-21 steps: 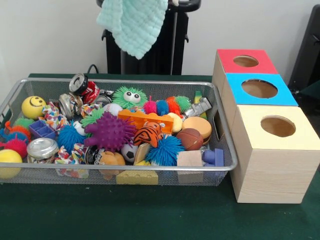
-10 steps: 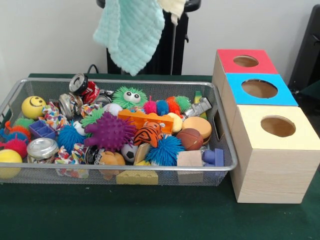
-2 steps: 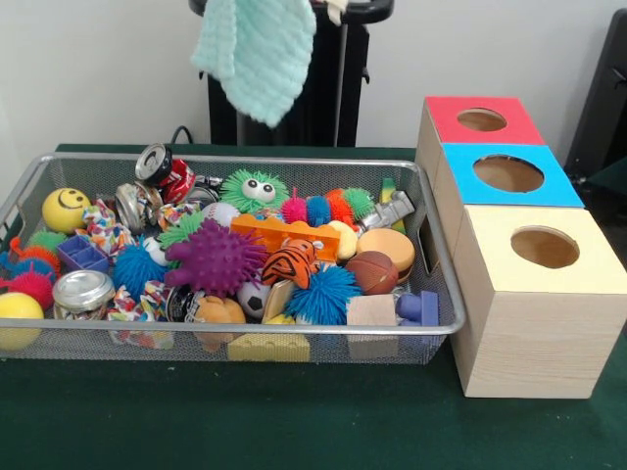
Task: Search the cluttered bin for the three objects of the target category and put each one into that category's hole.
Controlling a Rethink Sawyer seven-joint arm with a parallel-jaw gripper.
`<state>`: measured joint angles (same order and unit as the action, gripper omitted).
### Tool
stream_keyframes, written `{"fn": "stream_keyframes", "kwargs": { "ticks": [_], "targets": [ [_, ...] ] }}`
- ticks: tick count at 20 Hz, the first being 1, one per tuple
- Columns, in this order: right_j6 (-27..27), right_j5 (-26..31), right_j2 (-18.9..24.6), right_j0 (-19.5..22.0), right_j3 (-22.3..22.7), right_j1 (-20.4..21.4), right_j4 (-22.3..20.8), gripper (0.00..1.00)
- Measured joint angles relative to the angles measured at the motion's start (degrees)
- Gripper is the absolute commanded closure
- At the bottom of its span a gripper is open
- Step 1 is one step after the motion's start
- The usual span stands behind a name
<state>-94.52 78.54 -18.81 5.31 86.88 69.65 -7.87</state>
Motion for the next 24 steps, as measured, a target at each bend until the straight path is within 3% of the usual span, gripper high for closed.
{"fn": "stream_keyframes", "kwargs": {
  "ticks": [4, 11, 24],
  "targets": [
    [0.0, 4.7, -2.3, -0.9, 0.4, 4.1, -2.3, 1.00],
    [0.0, 12.4, -5.0, -3.1, 0.6, 7.8, -3.6, 1.00],
    [0.0, 10.5, -9.6, -4.9, 4.6, 13.4, -3.7, 1.00]
  ]
}}
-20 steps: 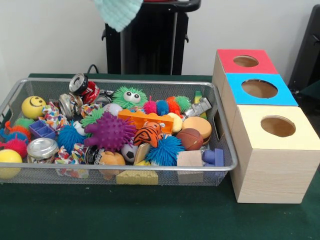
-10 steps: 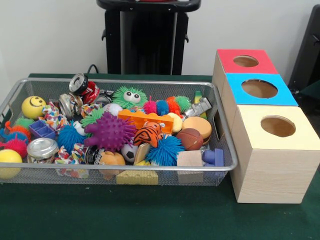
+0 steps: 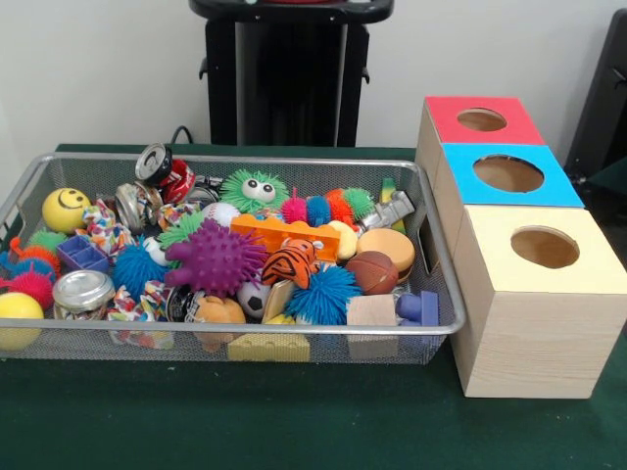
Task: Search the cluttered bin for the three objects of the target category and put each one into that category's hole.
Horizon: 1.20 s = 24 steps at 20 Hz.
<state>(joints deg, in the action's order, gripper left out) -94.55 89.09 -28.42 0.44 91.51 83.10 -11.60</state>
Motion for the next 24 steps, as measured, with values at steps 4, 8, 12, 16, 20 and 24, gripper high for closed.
{"fn": "stream_keyframes", "kwargs": {
  "ticks": [4, 8, 12, 16, 20, 24],
  "targets": [
    [0.0, -1.4, -0.6, 0.3, 0.2, 0.0, 0.0, 1.00],
    [0.0, -3.9, -0.7, 0.5, 0.4, 0.0, 0.3, 1.00],
    [0.0, -10.1, -0.6, 2.4, 2.1, -0.2, 2.6, 1.00],
    [0.0, -20.6, 0.0, 5.6, 5.4, -1.0, 6.0, 1.00],
    [0.0, -32.5, 1.9, 9.2, 8.4, -3.4, 9.6, 1.00],
    [0.0, -38.4, 4.7, 11.7, 9.7, -6.5, 11.8, 1.00]
  ]
}}
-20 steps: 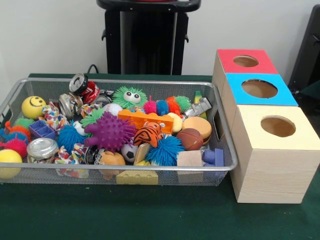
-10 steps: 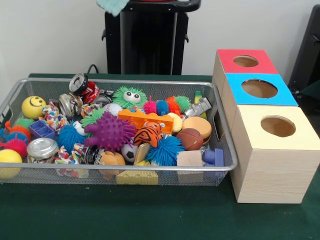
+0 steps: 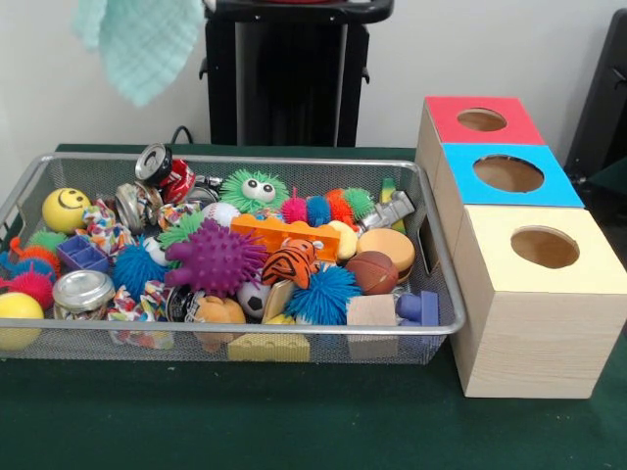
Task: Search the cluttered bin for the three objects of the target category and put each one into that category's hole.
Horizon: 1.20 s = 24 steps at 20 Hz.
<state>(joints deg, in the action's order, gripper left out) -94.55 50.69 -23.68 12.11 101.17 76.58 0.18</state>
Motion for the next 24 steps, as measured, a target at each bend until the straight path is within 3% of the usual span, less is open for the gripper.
{"fn": "stream_keyframes", "kwargs": {
  "ticks": [10, 18, 21, 24],
  "targets": [
    [0.0, -2.1, 8.9, 3.5, 0.1, -9.8, 2.4, 1.00],
    [0.1, -7.6, 15.5, 8.1, 0.3, -14.4, -2.3, 1.00],
    [0.9, -13.6, 20.8, 15.0, 1.7, -15.5, -4.6, 1.00],
    [2.2, -22.6, 27.4, 25.0, 3.8, -17.5, -7.8, 1.00]
  ]
}}
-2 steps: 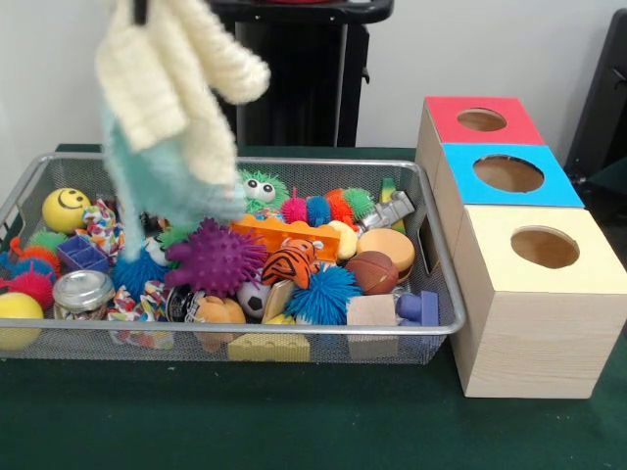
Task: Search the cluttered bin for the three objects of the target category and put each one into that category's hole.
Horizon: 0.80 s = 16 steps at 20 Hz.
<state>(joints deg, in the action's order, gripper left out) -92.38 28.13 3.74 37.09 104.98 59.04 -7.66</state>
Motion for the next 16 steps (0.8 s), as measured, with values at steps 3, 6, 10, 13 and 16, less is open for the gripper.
{"fn": "stream_keyframes", "kwargs": {
  "ticks": [3, 6, 10, 13, 16],
  "targets": [
    [1.0, -6.3, 4.6, 7.5, 1.3, -2.3, -3.3, 1.00],
    [1.1, -8.8, 7.7, 12.5, 1.7, -4.3, -6.8, 1.00],
    [1.1, -8.8, 9.1, 14.5, 1.8, -6.0, -10.8, 1.00],
    [1.1, -8.8, 9.8, 14.4, 1.8, -7.4, -14.0, 1.00],
    [1.1, -9.0, 10.4, 14.1, 1.8, -8.9, -16.2, 1.00]
  ]
}}
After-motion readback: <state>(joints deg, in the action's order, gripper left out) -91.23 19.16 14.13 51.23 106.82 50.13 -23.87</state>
